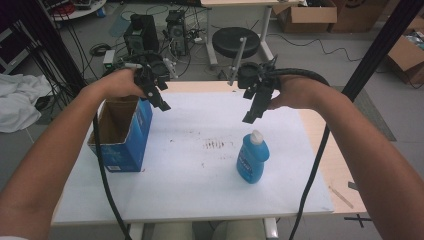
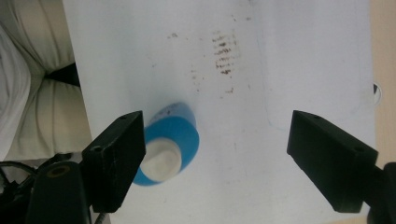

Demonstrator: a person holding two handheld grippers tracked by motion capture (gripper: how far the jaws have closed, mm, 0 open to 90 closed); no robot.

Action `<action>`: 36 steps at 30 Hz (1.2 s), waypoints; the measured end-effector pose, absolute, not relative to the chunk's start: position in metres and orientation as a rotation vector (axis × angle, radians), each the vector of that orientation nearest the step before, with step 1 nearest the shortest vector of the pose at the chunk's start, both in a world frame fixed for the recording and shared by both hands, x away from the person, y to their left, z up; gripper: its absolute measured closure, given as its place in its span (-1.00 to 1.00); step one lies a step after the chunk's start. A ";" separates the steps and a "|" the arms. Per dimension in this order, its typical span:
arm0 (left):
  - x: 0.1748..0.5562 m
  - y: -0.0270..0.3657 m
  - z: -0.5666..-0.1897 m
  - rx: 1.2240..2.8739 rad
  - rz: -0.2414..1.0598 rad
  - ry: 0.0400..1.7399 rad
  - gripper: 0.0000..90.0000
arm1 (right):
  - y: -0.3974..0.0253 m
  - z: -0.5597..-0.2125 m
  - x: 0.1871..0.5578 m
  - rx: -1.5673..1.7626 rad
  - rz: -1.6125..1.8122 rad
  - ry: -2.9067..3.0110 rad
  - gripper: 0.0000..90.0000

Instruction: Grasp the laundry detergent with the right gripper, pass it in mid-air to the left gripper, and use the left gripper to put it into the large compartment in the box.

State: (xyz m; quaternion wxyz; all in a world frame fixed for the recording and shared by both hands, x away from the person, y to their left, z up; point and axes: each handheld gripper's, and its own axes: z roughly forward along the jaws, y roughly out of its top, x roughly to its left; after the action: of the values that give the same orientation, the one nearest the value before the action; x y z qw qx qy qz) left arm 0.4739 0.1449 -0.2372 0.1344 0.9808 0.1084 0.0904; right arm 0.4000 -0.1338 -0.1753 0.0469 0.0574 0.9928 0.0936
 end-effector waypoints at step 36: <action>0.466 0.136 -0.253 2.851 0.239 0.329 -0.58 | -0.268 -0.227 0.376 0.560 0.407 2.890 -0.58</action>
State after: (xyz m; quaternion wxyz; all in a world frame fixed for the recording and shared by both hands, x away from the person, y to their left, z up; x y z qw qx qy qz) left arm 0.4658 0.1364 -0.2528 0.1306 0.9815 0.1133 0.0823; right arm 0.3762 -0.2678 -0.2267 0.0846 0.1876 0.9690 0.1366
